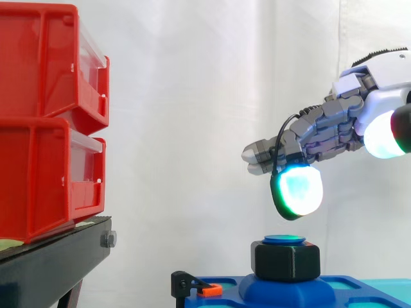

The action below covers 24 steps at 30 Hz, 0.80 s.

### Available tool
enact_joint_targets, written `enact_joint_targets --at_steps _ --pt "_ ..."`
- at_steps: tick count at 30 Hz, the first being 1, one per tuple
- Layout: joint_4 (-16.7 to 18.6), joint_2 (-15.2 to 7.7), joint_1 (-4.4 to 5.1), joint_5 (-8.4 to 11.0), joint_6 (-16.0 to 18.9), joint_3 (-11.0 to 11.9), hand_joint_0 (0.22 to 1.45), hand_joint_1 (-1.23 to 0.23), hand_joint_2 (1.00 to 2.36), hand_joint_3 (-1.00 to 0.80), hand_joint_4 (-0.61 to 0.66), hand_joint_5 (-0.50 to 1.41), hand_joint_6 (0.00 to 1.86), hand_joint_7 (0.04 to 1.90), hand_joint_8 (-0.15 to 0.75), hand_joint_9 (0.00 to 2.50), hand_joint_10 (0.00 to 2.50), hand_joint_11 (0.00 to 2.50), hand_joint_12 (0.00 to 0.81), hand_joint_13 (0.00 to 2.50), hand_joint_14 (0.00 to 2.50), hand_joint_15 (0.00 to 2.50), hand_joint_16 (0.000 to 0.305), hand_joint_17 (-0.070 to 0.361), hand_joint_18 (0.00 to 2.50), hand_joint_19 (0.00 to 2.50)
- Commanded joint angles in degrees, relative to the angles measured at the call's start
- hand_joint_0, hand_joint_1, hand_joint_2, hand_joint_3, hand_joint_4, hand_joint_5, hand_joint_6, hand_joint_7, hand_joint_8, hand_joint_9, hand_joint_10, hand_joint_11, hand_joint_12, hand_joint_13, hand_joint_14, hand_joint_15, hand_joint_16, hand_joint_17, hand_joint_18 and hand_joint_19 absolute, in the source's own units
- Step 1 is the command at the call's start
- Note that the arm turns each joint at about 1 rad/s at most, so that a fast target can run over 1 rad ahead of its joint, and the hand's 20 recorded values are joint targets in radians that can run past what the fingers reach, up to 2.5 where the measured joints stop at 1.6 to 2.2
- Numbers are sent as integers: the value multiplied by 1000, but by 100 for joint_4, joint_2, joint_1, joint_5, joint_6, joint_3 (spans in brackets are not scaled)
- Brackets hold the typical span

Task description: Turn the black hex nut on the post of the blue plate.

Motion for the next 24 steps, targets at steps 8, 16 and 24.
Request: enact_joint_targets --at_steps 8,16,24 --pt "229 -5 42 310 395 350 381 -471 1000 -500 187 -251 502 739 182 0 0 0 334 0 0 0 50 112 0 0" --pt "862 -577 218 301 527 359 376 -775 1000 -500 -52 -300 501 629 114 0 0 0 319 0 0 0 49 111 0 0" --pt "1055 -805 271 310 606 298 413 -929 1000 -500 -148 -300 501 618 79 0 0 0 294 0 0 0 45 102 0 0"
